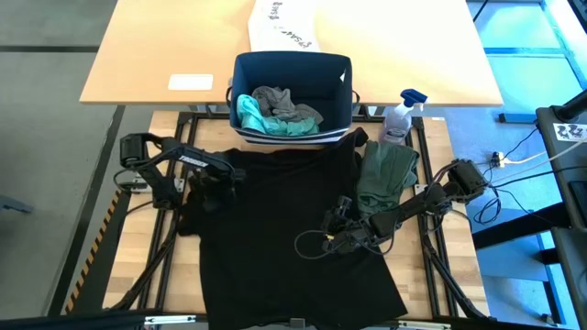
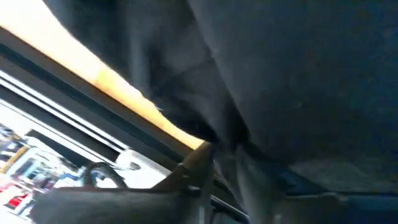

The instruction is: Fold Laundry from Bin

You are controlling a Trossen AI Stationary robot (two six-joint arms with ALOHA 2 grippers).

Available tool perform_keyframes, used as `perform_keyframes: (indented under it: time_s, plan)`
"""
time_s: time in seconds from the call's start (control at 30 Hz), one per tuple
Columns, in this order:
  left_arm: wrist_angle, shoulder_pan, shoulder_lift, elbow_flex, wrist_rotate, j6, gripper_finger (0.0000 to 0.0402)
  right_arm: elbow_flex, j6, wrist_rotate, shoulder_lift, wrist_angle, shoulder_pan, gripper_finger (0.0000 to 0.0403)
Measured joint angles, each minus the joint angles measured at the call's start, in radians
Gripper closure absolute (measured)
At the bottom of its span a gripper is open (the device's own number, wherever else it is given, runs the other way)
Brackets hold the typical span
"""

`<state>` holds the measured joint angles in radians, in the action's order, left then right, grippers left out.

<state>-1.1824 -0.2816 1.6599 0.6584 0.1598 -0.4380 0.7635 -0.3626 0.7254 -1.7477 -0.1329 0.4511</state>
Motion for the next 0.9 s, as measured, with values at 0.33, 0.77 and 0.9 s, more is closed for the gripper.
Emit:
perform_keyframes:
  time_s: [0.33,0.77,0.9]
  plan:
    - [-0.185,0.054,-0.143,0.133,0.014,-0.003,0.04,0.0,0.0,0.0,0.0,0.0,0.0,0.0249]
    - [-0.385,0.035,-0.346,0.355,-0.153,0.029,0.04,0.0,-0.004,0.0,0.0,-0.001,0.0,0.0249]
    - [-0.384,0.019,-0.376,0.42,-0.204,0.054,0.04,0.0,-0.005,0.0,0.0,-0.005,0.0,0.0249]
